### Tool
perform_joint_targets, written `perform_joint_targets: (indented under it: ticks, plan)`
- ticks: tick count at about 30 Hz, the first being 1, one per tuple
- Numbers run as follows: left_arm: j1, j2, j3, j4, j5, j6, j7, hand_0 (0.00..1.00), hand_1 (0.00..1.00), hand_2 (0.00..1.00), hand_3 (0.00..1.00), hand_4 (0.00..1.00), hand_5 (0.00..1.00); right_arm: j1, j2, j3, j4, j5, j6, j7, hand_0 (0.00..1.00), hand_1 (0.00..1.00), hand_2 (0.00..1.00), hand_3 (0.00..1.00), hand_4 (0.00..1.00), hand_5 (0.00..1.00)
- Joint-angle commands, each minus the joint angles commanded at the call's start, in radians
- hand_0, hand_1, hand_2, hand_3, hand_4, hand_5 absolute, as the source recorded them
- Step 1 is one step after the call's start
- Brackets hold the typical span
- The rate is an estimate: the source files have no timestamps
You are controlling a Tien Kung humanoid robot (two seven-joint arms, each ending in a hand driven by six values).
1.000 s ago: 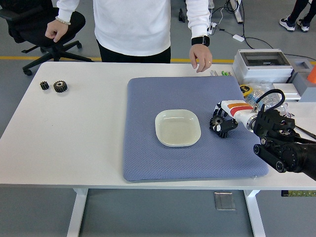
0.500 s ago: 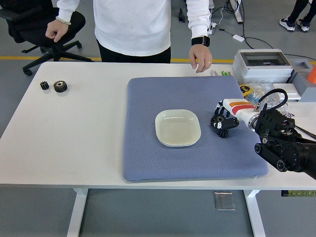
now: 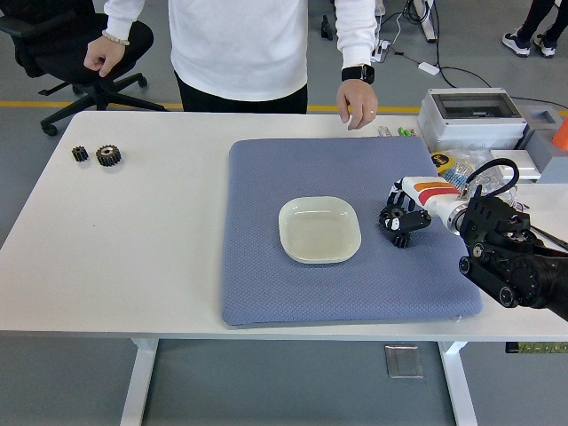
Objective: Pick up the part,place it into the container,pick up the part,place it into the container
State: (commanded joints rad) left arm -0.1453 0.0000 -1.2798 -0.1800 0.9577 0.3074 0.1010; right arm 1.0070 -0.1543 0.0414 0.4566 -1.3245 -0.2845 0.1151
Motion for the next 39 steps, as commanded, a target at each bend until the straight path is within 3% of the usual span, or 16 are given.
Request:
perform_joint_targets:
  ticks: [21, 26, 27, 33, 34, 38, 39]
  plan:
    - [0.003, 0.0, -0.006, 0.0, 0.006, -0.001, 0.0, 0.652, 0.634, 0.711, 0.574, 0.686, 0.592, 0.005, -0.014, 0.03, 0.011, 0.005, -0.015, 0.014, 0.169, 0.411, 0.508, 0.493, 0.693, 0.377]
    - [0.004, 0.0, -0.007, 0.0, 0.005, -0.001, -0.001, 0.652, 0.634, 0.711, 0.575, 0.686, 0.591, 0.004, -0.026, 0.085, 0.045, -0.038, -0.041, 0.022, 0.2, 0.421, 0.511, 0.496, 0.686, 0.36]
    - [0.004, 0.0, -0.008, 0.0, 0.009, -0.001, 0.0, 0.652, 0.633, 0.712, 0.575, 0.686, 0.59, 0.007, -0.028, 0.102, 0.056, -0.048, -0.029, 0.021, 0.411, 0.612, 0.718, 0.623, 0.865, 0.419]
    - [0.005, 0.0, -0.007, 0.0, 0.01, -0.001, 0.001, 0.652, 0.633, 0.712, 0.575, 0.686, 0.59, 0.012, -0.028, 0.121, 0.071, -0.088, 0.069, -0.005, 0.411, 0.612, 0.718, 0.623, 0.865, 0.419]
    - [0.005, 0.0, -0.006, 0.0, 0.008, -0.001, 0.0, 0.652, 0.633, 0.711, 0.575, 0.686, 0.591, 0.012, -0.028, 0.119, 0.069, -0.096, 0.078, -0.007, 0.661, 0.716, 0.794, 0.741, 0.939, 0.44]
    - [0.004, 0.0, -0.003, 0.0, 0.003, 0.0, -0.001, 0.652, 0.633, 0.711, 0.575, 0.686, 0.591, 0.015, -0.029, 0.116, 0.063, -0.116, 0.099, -0.011, 0.661, 0.716, 0.794, 0.741, 0.939, 0.44]
    - [0.004, 0.0, -0.003, 0.0, 0.003, 0.0, -0.001, 0.652, 0.633, 0.711, 0.575, 0.687, 0.591, 0.016, -0.029, 0.117, 0.062, -0.122, 0.1, -0.012, 0.702, 0.741, 0.809, 0.761, 0.926, 0.419]
